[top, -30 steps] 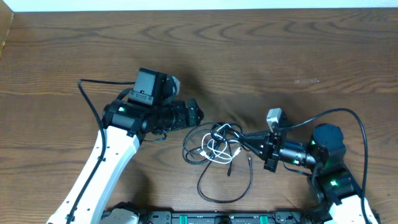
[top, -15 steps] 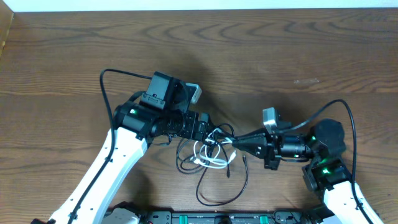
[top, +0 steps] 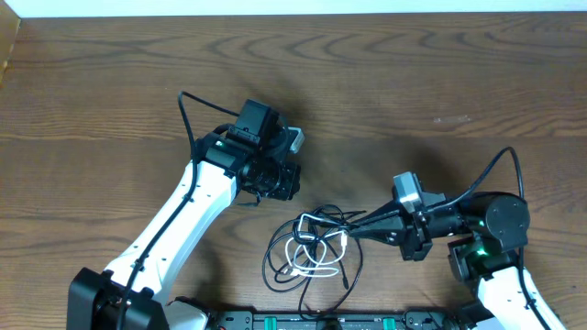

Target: Untangle cables

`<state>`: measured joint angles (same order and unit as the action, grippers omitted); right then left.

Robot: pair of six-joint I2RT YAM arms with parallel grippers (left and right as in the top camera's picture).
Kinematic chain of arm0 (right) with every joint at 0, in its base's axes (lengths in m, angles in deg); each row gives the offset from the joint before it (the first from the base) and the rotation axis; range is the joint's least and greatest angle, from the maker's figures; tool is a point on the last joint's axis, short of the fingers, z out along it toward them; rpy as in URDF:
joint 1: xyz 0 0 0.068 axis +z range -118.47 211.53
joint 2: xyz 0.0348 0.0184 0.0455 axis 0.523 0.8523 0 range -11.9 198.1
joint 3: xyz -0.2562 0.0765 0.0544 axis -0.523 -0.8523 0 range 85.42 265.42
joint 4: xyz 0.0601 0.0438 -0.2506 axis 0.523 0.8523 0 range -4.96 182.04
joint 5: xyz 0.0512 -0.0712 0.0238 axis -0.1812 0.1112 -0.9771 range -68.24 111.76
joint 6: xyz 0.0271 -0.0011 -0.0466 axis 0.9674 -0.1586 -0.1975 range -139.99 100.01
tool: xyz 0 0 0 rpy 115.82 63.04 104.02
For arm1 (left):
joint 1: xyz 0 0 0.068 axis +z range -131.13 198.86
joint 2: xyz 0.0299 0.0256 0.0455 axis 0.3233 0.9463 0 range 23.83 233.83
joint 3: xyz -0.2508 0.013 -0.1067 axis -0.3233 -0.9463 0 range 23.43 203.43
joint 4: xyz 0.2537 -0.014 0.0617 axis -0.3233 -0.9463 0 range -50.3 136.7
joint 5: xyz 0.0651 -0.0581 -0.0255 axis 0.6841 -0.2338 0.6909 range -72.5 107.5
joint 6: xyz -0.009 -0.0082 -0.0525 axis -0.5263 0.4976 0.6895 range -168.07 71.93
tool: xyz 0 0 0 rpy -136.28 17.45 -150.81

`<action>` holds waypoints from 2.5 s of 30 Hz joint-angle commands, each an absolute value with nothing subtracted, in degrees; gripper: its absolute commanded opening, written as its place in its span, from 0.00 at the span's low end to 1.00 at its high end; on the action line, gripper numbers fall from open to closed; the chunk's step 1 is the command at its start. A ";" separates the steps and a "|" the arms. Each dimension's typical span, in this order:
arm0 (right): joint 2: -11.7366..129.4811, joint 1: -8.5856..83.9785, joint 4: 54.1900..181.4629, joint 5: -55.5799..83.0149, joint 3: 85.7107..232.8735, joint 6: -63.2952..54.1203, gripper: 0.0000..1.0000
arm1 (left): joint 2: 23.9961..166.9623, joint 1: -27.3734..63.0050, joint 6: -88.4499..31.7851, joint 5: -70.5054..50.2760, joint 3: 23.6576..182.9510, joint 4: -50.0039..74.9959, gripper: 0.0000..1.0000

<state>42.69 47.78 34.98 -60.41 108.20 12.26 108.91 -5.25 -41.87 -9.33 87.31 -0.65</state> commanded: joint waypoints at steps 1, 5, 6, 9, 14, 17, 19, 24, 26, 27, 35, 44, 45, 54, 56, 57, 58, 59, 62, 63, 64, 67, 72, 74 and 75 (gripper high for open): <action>42.40 44.66 34.67 -60.63 108.88 13.60 0.01 | 108.89 -4.34 -38.90 -4.08 87.39 -0.52 0.08; 42.60 38.43 34.72 -58.81 108.88 13.62 0.02 | 108.89 -1.52 -31.38 2.21 87.39 -0.52 0.08; 42.80 37.07 34.72 -58.36 108.88 13.62 0.02 | 108.89 -0.66 -30.46 2.13 87.41 -0.50 0.08; 43.74 34.80 35.33 -56.06 108.88 13.64 0.02 | 108.89 1.67 -28.50 -1.09 87.39 -0.54 0.24; 47.58 35.00 37.82 -52.13 108.88 12.24 0.01 | 108.89 3.77 -36.47 -23.91 87.39 0.16 0.88; 50.84 35.00 37.91 -49.92 108.88 11.89 0.01 | 108.89 3.79 -41.98 -35.62 87.41 0.59 0.93; 52.96 35.00 37.91 -48.80 108.88 13.01 0.01 | 108.89 3.64 -45.09 -37.44 87.39 0.38 0.93; 55.60 34.93 33.47 -48.72 108.88 24.26 0.01 | 108.91 2.42 -52.08 -37.30 87.39 0.11 0.93; 55.60 34.93 29.82 -48.67 108.88 28.53 0.01 | 108.91 1.59 -55.51 -36.69 87.39 0.11 0.93; 55.60 34.93 27.15 -48.69 108.88 30.84 0.01 | 108.91 1.17 -56.39 -35.45 87.39 0.14 0.93; 55.60 34.93 10.78 -49.90 108.88 47.37 0.01 | 108.91 -0.23 -56.43 -24.39 87.39 0.81 0.92; 55.60 34.95 10.83 -53.85 108.88 56.72 0.01 | 108.91 -0.25 -56.41 -26.11 87.39 4.49 0.88; 55.60 34.95 10.83 -53.81 108.88 57.42 0.01 | 108.91 -0.25 -56.41 -27.12 87.39 4.84 0.88; 55.60 35.00 10.78 -53.09 108.88 59.98 0.01 | 109.04 -2.54 -58.42 -34.29 87.39 7.83 0.77; 55.60 35.00 10.54 -53.11 108.88 60.39 0.01 | 109.15 -3.48 -60.17 -34.31 87.39 7.26 0.75; 55.60 35.00 10.45 -53.09 108.88 60.66 0.01 | 109.19 -3.81 -61.19 -34.24 87.39 6.87 0.73; 55.60 35.00 9.95 -53.13 108.88 61.14 0.01 | 109.19 -4.07 -61.89 -33.57 87.39 6.47 0.71; 55.60 35.00 8.99 -53.15 108.88 61.42 0.01 | 109.19 -4.23 -61.96 -31.93 87.39 6.23 0.69; 55.60 35.00 4.79 -53.33 108.88 61.92 0.01 | 109.19 -4.25 -61.98 -25.26 87.39 5.18 0.68; 55.60 35.00 3.31 -53.48 108.88 62.36 0.01 | 109.19 -4.25 -61.98 -23.34 87.39 4.94 0.69; 55.60 35.00 1.89 -53.72 108.88 62.58 0.01 | 109.19 -4.25 -61.98 -22.05 87.39 4.77 0.69; 55.60 35.00 -1.74 -54.57 108.88 62.71 0.01 | 109.19 -4.25 -61.98 -21.92 87.39 4.88 0.70; 55.60 35.78 -1.96 -55.84 108.88 62.71 0.01 | 109.19 -4.25 -61.98 -23.08 87.39 5.29 0.69; 55.63 36.77 -1.96 -55.86 108.88 62.67 0.01 | 109.19 -4.25 -61.98 -23.14 87.39 5.47 0.70; 55.63 37.18 -1.98 -55.86 108.88 62.67 0.01 | 109.19 -4.25 -61.98 -23.03 87.39 5.45 0.76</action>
<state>55.93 36.07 -1.24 -56.54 108.18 62.12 108.91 -4.29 -60.91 -24.23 87.31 5.32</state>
